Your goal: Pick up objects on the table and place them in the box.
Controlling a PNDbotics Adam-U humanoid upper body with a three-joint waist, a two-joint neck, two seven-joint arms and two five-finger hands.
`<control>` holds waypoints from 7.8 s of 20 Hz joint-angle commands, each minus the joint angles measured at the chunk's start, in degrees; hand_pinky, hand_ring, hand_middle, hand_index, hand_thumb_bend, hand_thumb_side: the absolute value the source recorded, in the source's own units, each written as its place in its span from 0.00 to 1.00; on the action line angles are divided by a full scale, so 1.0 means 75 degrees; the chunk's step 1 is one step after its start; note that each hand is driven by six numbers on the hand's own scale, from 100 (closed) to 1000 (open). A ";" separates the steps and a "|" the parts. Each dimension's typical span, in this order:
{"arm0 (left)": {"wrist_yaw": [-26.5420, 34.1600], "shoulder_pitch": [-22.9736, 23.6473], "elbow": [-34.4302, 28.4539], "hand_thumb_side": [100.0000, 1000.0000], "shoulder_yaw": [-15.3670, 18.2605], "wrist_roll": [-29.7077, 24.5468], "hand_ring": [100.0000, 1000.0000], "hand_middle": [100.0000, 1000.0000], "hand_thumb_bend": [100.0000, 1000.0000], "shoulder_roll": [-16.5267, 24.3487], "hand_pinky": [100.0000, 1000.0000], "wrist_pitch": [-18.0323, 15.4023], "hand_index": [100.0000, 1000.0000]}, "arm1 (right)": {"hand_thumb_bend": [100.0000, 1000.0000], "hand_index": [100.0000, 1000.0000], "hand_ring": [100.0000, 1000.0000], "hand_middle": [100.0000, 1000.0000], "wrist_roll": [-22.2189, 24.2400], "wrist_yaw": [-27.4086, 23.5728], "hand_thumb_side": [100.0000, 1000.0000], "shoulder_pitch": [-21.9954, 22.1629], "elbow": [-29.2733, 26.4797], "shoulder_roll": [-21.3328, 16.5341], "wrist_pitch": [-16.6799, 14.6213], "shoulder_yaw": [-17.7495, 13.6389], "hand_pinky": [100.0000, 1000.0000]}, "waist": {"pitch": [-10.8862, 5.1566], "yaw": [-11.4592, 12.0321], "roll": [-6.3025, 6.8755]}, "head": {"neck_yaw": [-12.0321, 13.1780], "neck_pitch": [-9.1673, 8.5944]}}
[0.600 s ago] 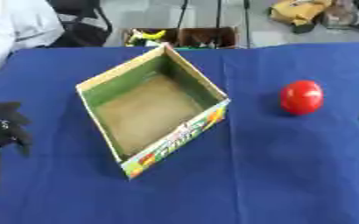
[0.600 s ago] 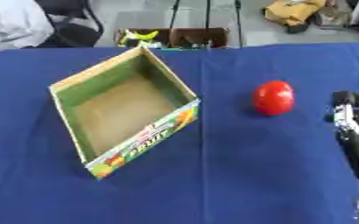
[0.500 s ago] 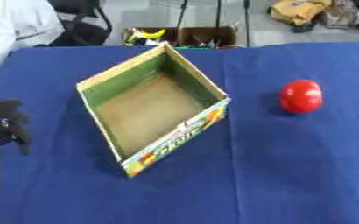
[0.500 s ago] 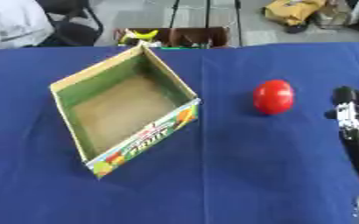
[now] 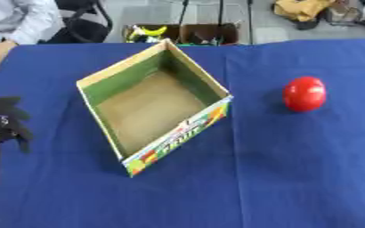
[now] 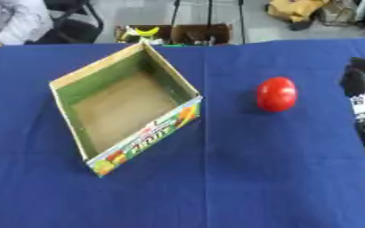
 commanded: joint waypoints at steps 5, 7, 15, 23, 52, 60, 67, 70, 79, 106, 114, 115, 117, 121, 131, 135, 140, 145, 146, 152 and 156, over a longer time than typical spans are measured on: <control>-0.0023 0.0012 -0.0075 0.92 0.0001 -0.0010 0.32 0.45 0.00 0.0137 0.17 -0.0010 0.71 | 0.52 0.86 0.73 0.80 0.0778 0.0828 0.97 -0.0710 -0.0155 -0.1405 0.0190 0.0195 0.76 | -0.0148 0.0040 -0.0035 | -0.0058 -0.0040; -0.0025 0.0027 -0.0065 0.92 -0.0003 -0.0017 0.32 0.45 0.00 0.0149 0.17 -0.0016 0.71 | 0.51 0.86 0.73 0.80 0.0987 0.1037 0.95 -0.0934 -0.0148 -0.1745 0.0356 0.0320 0.76 | -0.0155 0.0079 -0.0046 | -0.0076 -0.0054; -0.0002 0.0069 -0.0019 0.92 -0.0047 -0.0064 0.32 0.45 0.00 0.0147 0.17 -0.0047 0.71 | 0.51 0.88 0.75 0.82 0.1947 0.1919 0.85 -0.1598 0.0513 -0.3097 0.0517 0.0825 0.77 | -0.0202 0.0149 -0.0009 | -0.0194 -0.0023; 0.0024 0.0125 0.0045 0.92 -0.0084 -0.0113 0.32 0.45 0.00 0.0158 0.16 -0.0096 0.71 | 0.67 0.90 0.77 0.84 0.2914 0.2319 0.78 -0.2301 0.1652 -0.3684 0.0010 0.1222 0.78 | -0.0245 0.0268 0.0042 | -0.0246 0.0003; 0.0047 0.0148 0.0119 0.92 -0.0142 -0.0244 0.32 0.45 0.00 0.0162 0.16 -0.0108 0.71 | 0.57 0.92 0.78 0.85 0.6189 0.1764 0.26 -0.4221 0.4186 -0.3492 -0.0365 0.1727 0.72 | -0.0230 0.0350 0.0019 | -0.0444 -0.0235; 0.0046 0.0151 0.0125 0.92 -0.0150 -0.0278 0.32 0.45 0.00 0.0155 0.16 -0.0105 0.71 | 0.55 0.92 0.80 0.86 0.6546 0.1985 0.21 -0.4516 0.4788 -0.3209 -0.0673 0.1980 0.73 | -0.0195 0.0390 0.0022 | -0.0493 -0.0249; 0.0058 0.0153 0.0132 0.92 -0.0160 -0.0297 0.32 0.45 0.00 0.0149 0.16 -0.0112 0.71 | 0.38 0.91 0.82 0.86 0.6807 0.2493 0.19 -0.4665 0.5297 -0.3083 -0.0977 0.2193 0.74 | -0.0174 0.0421 0.0023 | -0.0518 -0.0287; 0.0062 0.0155 0.0134 0.92 -0.0165 -0.0308 0.32 0.45 0.00 0.0144 0.16 -0.0116 0.71 | 0.38 0.90 0.82 0.86 0.6688 0.2821 0.20 -0.4759 0.5513 -0.3026 -0.1112 0.2217 0.74 | -0.0156 0.0430 0.0027 | -0.0520 -0.0292; 0.0071 0.0158 0.0142 0.92 -0.0170 -0.0326 0.32 0.45 0.00 0.0133 0.16 -0.0124 0.71 | 0.37 0.90 0.82 0.85 0.6539 0.3254 0.19 -0.4857 0.5923 -0.2882 -0.1492 0.2335 0.73 | -0.0112 0.0451 0.0034 | -0.0536 -0.0298; 0.0063 0.0165 0.0163 0.92 -0.0176 -0.0368 0.32 0.45 0.00 0.0124 0.16 -0.0135 0.71 | 0.33 0.86 0.70 0.79 0.6644 0.2989 0.19 -0.5006 0.6011 -0.2730 -0.1495 0.2438 0.59 | -0.0029 0.0454 0.0034 | -0.0539 -0.0341; 0.0070 0.0158 0.0163 0.92 -0.0175 -0.0366 0.33 0.45 0.00 0.0122 0.17 -0.0130 0.71 | 0.04 0.72 0.59 0.71 0.5990 0.2823 0.10 -0.4994 0.6158 -0.2694 -0.1254 0.2409 0.48 | -0.0033 0.0456 0.0035 | -0.0542 -0.0361; 0.0070 0.0158 0.0165 0.92 -0.0176 -0.0367 0.33 0.45 0.00 0.0122 0.17 -0.0128 0.71 | 0.02 0.71 0.58 0.70 0.5899 0.2762 0.08 -0.4993 0.6173 -0.2687 -0.1208 0.2411 0.47 | -0.0035 0.0462 0.0034 | -0.0542 -0.0369; 0.0070 0.0157 0.0168 0.92 -0.0176 -0.0368 0.33 0.45 0.00 0.0120 0.17 -0.0127 0.71 | 0.00 0.68 0.56 0.69 0.5748 0.2657 0.04 -0.4990 0.6202 -0.2679 -0.1122 0.2429 0.45 | -0.0038 0.0471 0.0031 | -0.0542 -0.0374; 0.0071 0.0146 0.0166 0.92 -0.0173 -0.0363 0.33 0.45 0.00 0.0121 0.17 -0.0125 0.71 | 0.00 0.64 0.54 0.66 0.5523 0.2429 0.01 -0.4980 0.6279 -0.2663 -0.0912 0.2442 0.43 | -0.0039 0.0468 0.0029 | -0.0537 -0.0380; 0.0062 0.0137 0.0167 0.92 -0.0172 -0.0349 0.33 0.45 0.00 0.0126 0.17 -0.0099 0.71 | 0.00 0.57 0.53 0.60 0.5114 0.1820 0.09 -0.5004 0.6111 -0.2700 -0.0478 0.2388 0.41 | -0.0053 0.0441 0.0014 | -0.0518 -0.0370; 0.0057 0.0142 0.0169 0.92 -0.0170 -0.0342 0.33 0.45 0.00 0.0135 0.17 -0.0090 0.71 | 0.00 0.57 0.53 0.59 0.5072 0.1707 0.11 -0.5038 0.5885 -0.2765 -0.0334 0.2363 0.41 | -0.0075 0.0434 0.0005 | -0.0513 -0.0357; 0.0047 0.0157 0.0175 0.92 -0.0171 -0.0341 0.33 0.45 0.00 0.0149 0.17 -0.0080 0.71 | 0.00 0.56 0.53 0.59 0.5045 0.1665 0.12 -0.5157 0.5465 -0.2854 -0.0113 0.2318 0.41 | -0.0111 0.0421 -0.0012 | -0.0516 -0.0323; 0.0041 0.0173 0.0184 0.92 -0.0173 -0.0342 0.33 0.45 0.00 0.0162 0.17 -0.0071 0.71 | 0.00 0.56 0.52 0.59 0.4980 0.1555 0.13 -0.5359 0.4989 -0.2852 0.0068 0.2280 0.41 | -0.0164 0.0418 -0.0032 | -0.0525 -0.0294; 0.0041 0.0175 0.0185 0.92 -0.0175 -0.0344 0.33 0.45 0.00 0.0165 0.17 -0.0069 0.71 | 0.00 0.56 0.52 0.59 0.4974 0.1532 0.14 -0.5409 0.4902 -0.2840 0.0091 0.2285 0.41 | -0.0177 0.0423 -0.0038 | -0.0527 -0.0291; 0.0046 0.0191 0.0190 0.92 -0.0194 -0.0363 0.33 0.45 0.00 0.0180 0.17 -0.0060 0.71 | 0.00 0.56 0.52 0.58 0.4978 0.1541 0.15 -0.5871 0.4551 -0.2555 0.0214 0.2412 0.41 | -0.0243 0.0467 -0.0078 | -0.0546 -0.0276; 0.0054 0.0197 0.0189 0.92 -0.0205 -0.0375 0.34 0.45 0.00 0.0189 0.17 -0.0053 0.71 | 0.00 0.56 0.52 0.58 0.4993 0.1571 0.16 -0.6269 0.4449 -0.2218 0.0266 0.2494 0.41 | -0.0270 0.0509 -0.0114 | -0.0558 -0.0258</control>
